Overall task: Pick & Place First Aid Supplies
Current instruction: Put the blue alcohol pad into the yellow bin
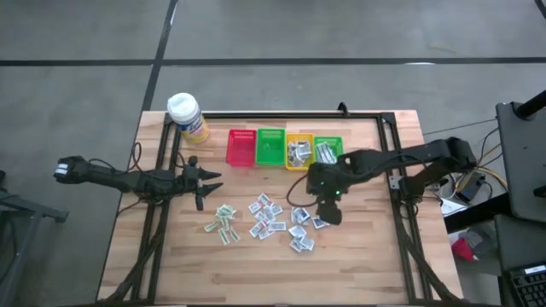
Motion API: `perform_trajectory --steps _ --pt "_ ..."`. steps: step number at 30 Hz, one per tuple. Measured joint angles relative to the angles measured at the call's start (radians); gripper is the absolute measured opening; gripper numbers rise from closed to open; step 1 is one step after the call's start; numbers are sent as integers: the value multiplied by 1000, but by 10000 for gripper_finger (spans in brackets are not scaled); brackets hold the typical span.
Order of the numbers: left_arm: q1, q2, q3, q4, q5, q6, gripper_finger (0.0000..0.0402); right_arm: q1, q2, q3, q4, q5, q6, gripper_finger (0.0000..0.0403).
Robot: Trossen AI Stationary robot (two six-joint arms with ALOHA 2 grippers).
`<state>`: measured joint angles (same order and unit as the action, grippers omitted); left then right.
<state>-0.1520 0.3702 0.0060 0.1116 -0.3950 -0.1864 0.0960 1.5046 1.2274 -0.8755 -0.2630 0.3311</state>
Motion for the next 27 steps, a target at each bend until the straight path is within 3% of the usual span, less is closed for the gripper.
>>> perform_trajectory --steps 13,27 --pt "0 0 0 0 0 -2 158 94 161 0 44 -57 17 201" --pt "0 0 0 0 0 0 158 137 230 1 190 -51 24 201"
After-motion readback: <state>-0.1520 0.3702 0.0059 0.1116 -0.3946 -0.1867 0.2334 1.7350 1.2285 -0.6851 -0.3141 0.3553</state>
